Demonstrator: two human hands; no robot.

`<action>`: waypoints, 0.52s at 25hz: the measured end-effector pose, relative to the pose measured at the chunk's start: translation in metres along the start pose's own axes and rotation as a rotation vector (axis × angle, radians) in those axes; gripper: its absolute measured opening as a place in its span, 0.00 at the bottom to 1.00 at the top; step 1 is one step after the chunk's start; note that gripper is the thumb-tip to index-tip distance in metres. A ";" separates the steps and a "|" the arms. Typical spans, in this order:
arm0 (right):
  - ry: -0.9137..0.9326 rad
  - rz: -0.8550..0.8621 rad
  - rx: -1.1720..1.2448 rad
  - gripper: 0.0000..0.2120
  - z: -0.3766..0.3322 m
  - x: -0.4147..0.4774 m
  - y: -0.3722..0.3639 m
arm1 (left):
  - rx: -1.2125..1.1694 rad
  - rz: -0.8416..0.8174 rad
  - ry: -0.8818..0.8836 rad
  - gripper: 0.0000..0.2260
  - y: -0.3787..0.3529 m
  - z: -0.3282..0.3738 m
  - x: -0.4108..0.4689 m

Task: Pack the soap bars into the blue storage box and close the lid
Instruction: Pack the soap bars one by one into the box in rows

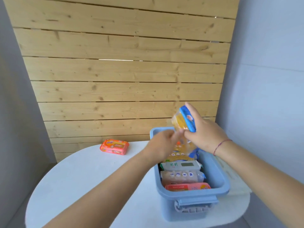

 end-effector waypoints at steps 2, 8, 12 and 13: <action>-0.118 -0.045 -0.100 0.37 0.021 0.007 -0.001 | 0.524 -0.166 -0.049 0.21 -0.023 -0.012 0.006; -0.270 -0.123 -0.248 0.31 0.043 0.044 -0.029 | 0.947 -0.465 -0.003 0.31 -0.047 -0.031 0.014; -0.303 -0.117 -0.352 0.25 0.042 0.067 -0.039 | 0.961 -0.484 0.063 0.35 -0.042 -0.032 0.008; -0.304 -0.137 -0.372 0.24 0.041 0.071 -0.043 | 0.977 -0.480 0.069 0.36 -0.041 -0.032 0.006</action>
Point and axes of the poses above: each hand's wrist, its own x-axis towards the middle knuckle, its own y-axis out of the back of the hand, z = x × y, the point moved 2 cm from there along x, towards the middle knuckle, and after that the axes turned 15 degrees about -z, right-handed, at the moved point
